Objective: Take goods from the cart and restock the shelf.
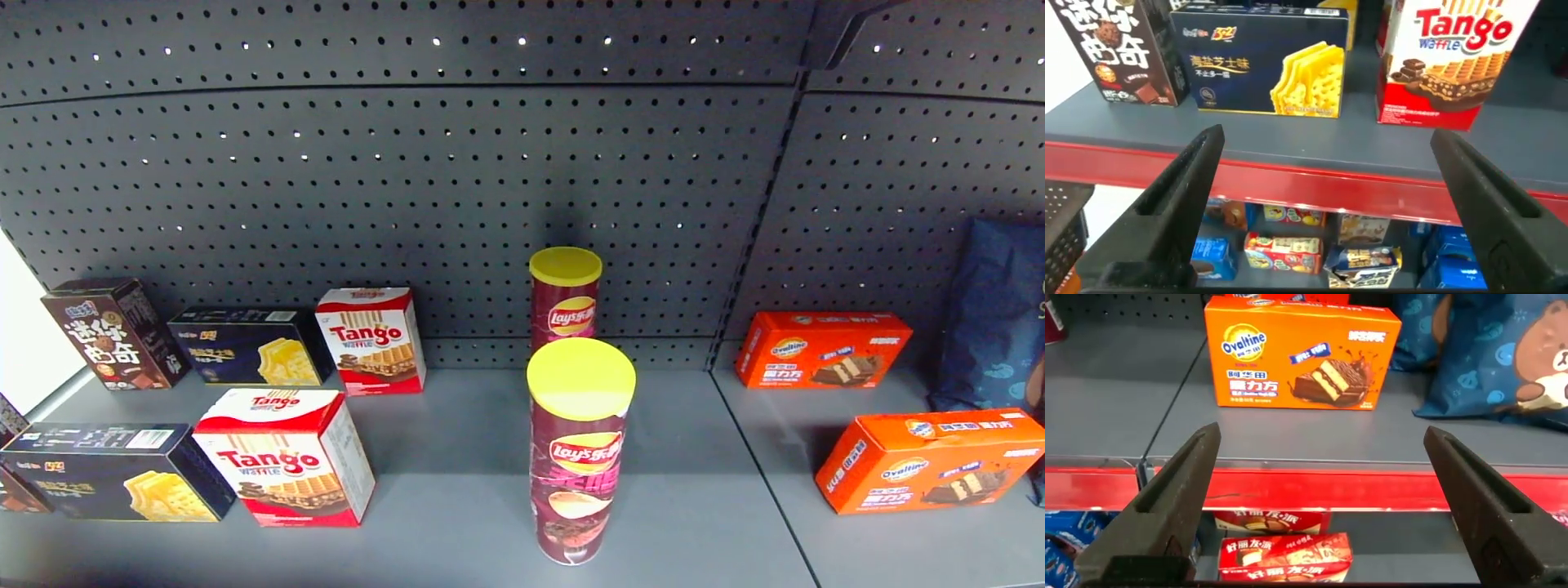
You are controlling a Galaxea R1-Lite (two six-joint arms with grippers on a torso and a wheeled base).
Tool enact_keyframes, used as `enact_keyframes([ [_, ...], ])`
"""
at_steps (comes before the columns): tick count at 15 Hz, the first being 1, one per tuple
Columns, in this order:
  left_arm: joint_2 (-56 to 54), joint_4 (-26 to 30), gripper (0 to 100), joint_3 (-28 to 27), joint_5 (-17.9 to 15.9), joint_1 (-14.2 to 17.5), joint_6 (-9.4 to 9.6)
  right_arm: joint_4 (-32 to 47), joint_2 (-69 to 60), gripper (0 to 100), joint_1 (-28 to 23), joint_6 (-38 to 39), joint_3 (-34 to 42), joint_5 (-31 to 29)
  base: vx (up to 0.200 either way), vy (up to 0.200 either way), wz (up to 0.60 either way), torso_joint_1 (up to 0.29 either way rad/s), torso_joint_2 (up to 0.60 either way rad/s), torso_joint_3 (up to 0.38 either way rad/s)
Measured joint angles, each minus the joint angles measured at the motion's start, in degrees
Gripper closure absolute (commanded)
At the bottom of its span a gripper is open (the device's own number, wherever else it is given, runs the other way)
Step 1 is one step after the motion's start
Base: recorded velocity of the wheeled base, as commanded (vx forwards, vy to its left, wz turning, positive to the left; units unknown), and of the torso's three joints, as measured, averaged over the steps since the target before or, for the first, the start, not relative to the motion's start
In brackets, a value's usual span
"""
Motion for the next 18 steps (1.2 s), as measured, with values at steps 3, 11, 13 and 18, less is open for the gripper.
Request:
enact_keyframes([
  [3,0.0,0.0,0,0.0,0.0,0.0,-0.09,0.0,0.0,0,0.0,0.0,0.0,-0.1,0.000,0.000,0.00,0.000,0.00,0.000],
  [11,0.0,-0.5,0,1.0,-9.3,0.0,5.81,-4.9,0.0,0,0.0,8.9,1.5,-2.5,0.000,0.000,0.00,0.000,0.00,0.000],
  [13,0.0,-0.3,0,1.2,-12.5,0.0,8.25,-3.3,0.0,0,-0.1,6.2,1.6,2.7,0.000,0.000,0.00,0.000,0.00,0.000],
  [18,0.0,-0.2,0,1.2,-12.1,0.0,7.92,0.0,0.0,0,0.0,5.3,1.7,5.3,0.000,0.000,0.00,0.000,0.00,0.000],
])
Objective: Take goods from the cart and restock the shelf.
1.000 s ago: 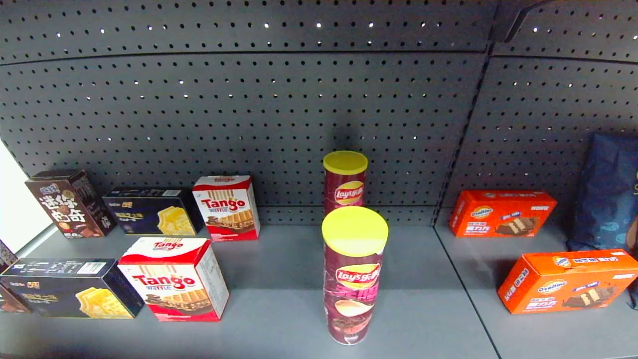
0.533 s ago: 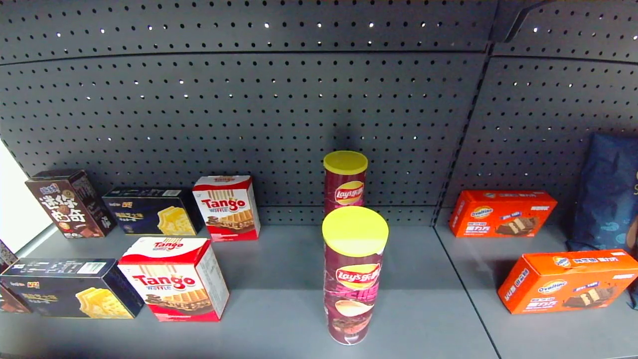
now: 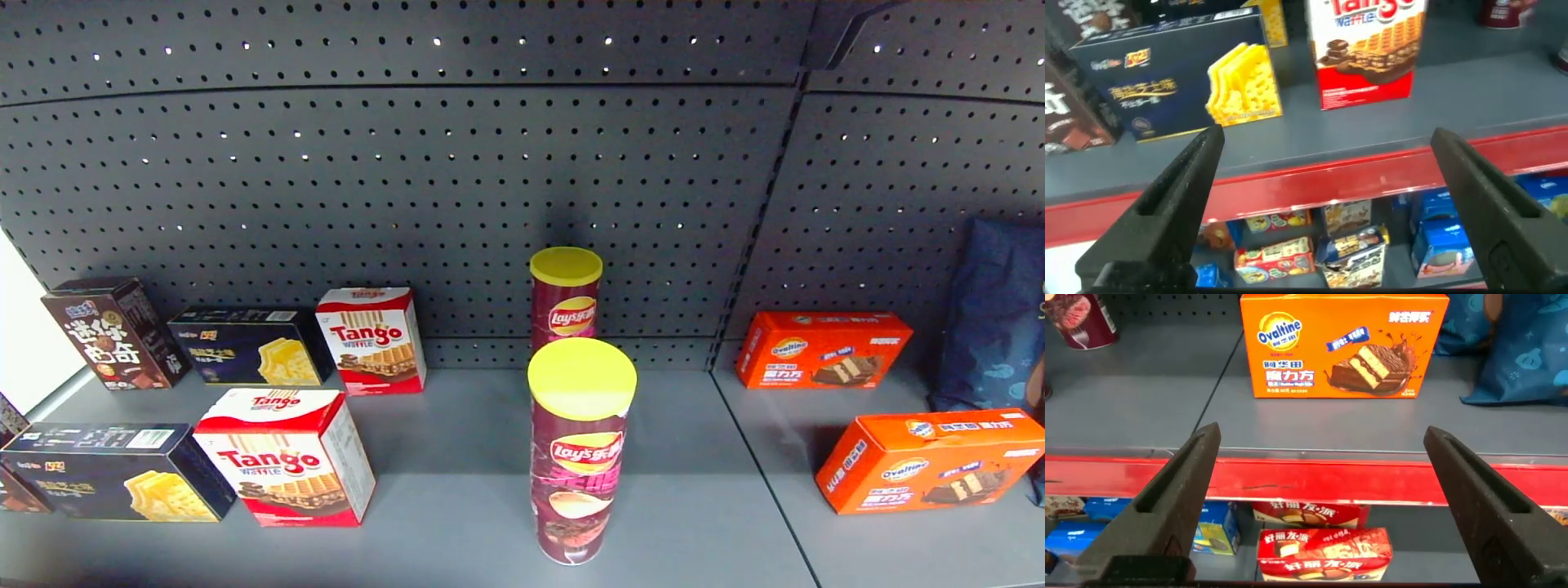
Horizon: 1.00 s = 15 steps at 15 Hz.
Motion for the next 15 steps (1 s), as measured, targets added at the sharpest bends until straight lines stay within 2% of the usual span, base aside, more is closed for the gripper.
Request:
enact_keyframes([
  [1,0.0,0.0,0,0.0,1.1,0.0,-0.35,0.0,0.0,0,0.0,0.0,0.0,0.0,0.000,0.000,0.00,0.000,0.00,0.000],
  [2,0.0,0.0,0,0.0,4.8,0.0,-1.49,0.0,0.0,0,0.0,0.0,0.0,0.0,0.000,0.000,0.00,0.000,0.00,0.000],
  [3,0.0,-0.1,0,0.0,6.5,0.0,-2.72,0.0,0.0,0,0.0,0.0,0.0,0.0,0.000,0.000,0.00,0.000,0.00,0.000],
  [4,0.0,-0.1,0,0.1,6.6,0.0,-2.33,0.0,0.0,0,0.0,0.0,0.0,0.0,0.000,0.000,0.00,0.000,0.00,0.000],
  [5,0.0,-0.1,0,0.1,5.9,0.0,-1.89,0.0,0.0,0,0.0,0.0,0.0,0.0,0.000,0.000,0.00,0.000,0.00,0.000],
  [7,0.0,0.0,0,0.1,-1.3,0.0,-1.34,0.0,0.0,0,0.0,0.0,0.0,0.0,0.000,0.000,0.00,0.000,0.00,0.000],
  [15,0.0,0.0,0,0.0,-1.2,-0.1,-1.95,0.0,0.0,0,0.0,0.1,0.0,0.0,0.000,0.000,0.00,0.000,0.00,0.000],
])
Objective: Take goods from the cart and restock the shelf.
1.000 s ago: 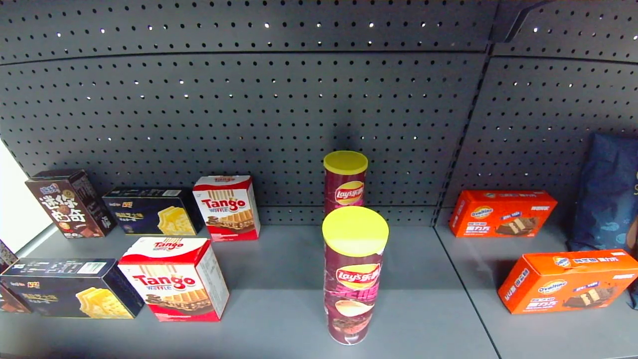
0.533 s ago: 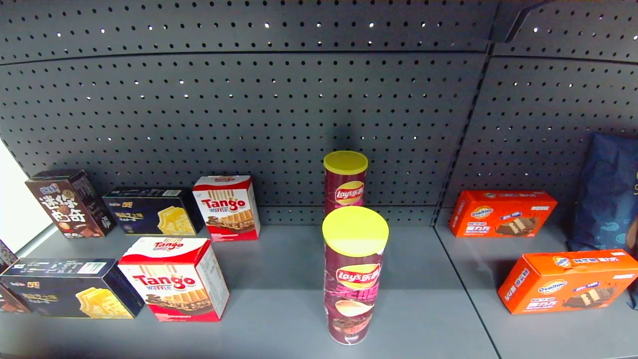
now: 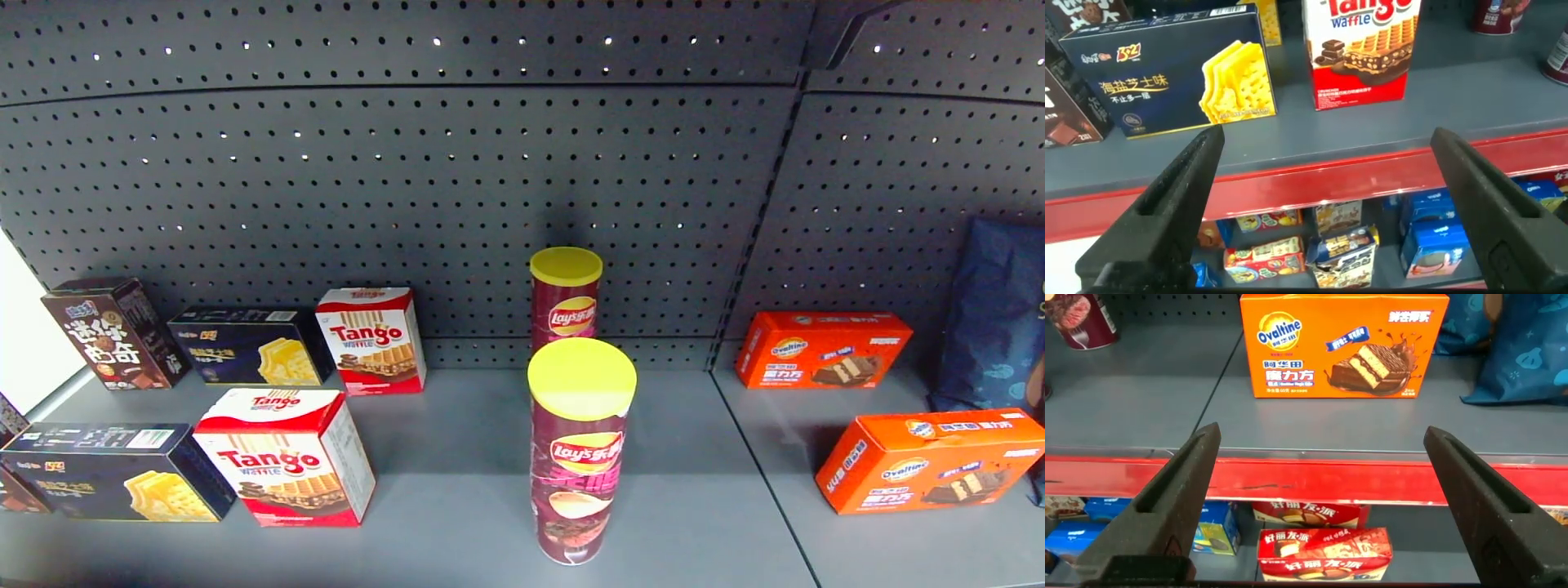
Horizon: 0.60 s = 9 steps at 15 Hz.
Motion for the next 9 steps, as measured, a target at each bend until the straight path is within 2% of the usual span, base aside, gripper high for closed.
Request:
enact_keyframes([
  [9,0.0,0.0,0,0.0,0.1,0.1,-0.11,0.0,0.0,0,-0.1,0.1,0.1,0.0,0.000,0.000,0.00,0.000,0.00,0.000],
])
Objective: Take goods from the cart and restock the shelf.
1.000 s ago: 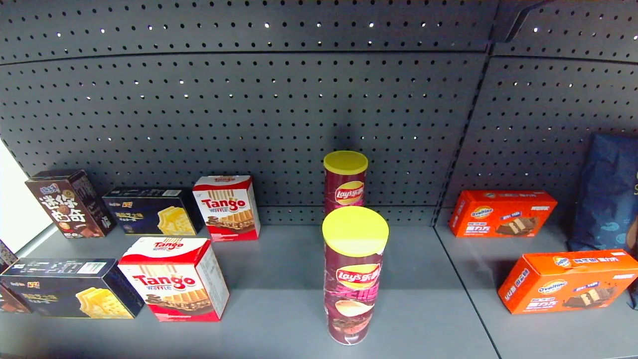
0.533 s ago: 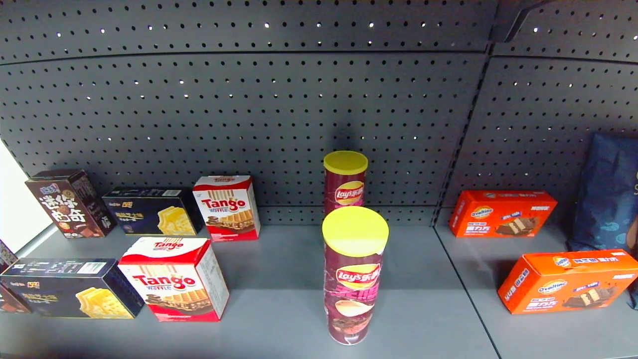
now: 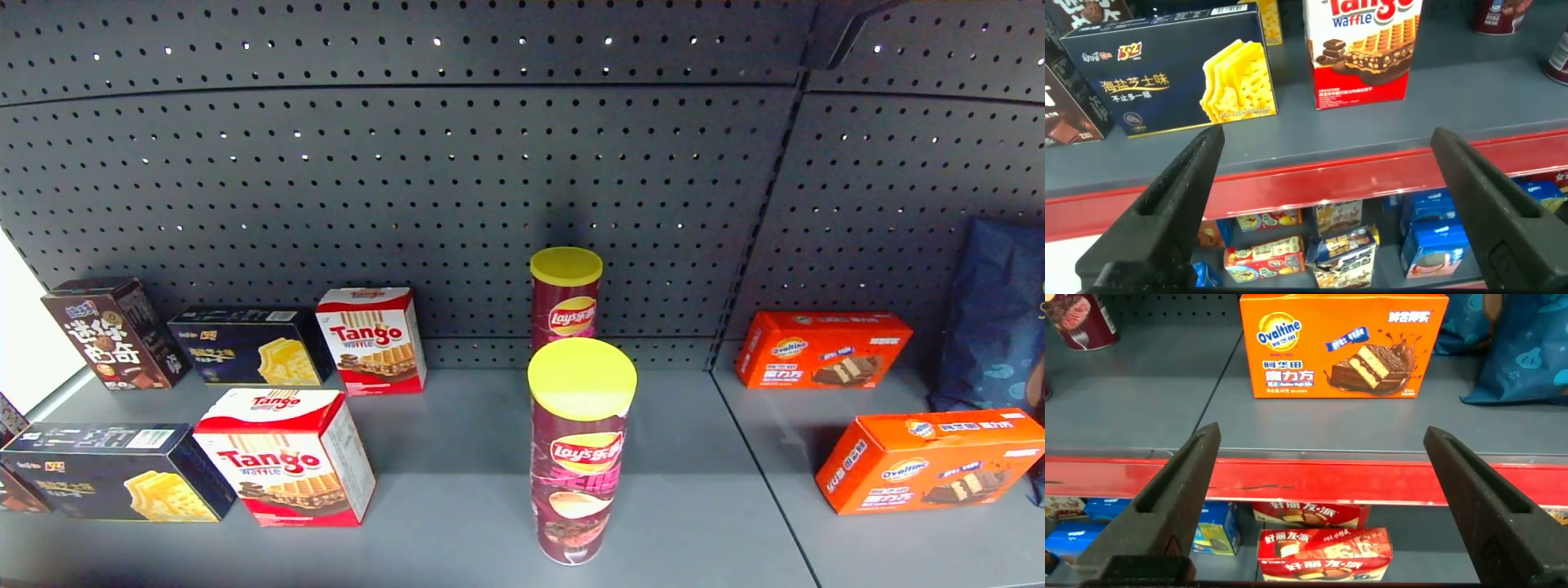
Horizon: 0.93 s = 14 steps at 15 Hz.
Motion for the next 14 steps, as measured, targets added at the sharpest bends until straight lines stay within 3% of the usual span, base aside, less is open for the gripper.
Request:
enact_keyframes([
  [14,0.0,0.0,0,0.0,0.0,0.0,0.01,0.0,0.0,0,0.1,-0.1,0.0,0.1,0.000,0.000,0.00,0.000,0.00,0.000],
])
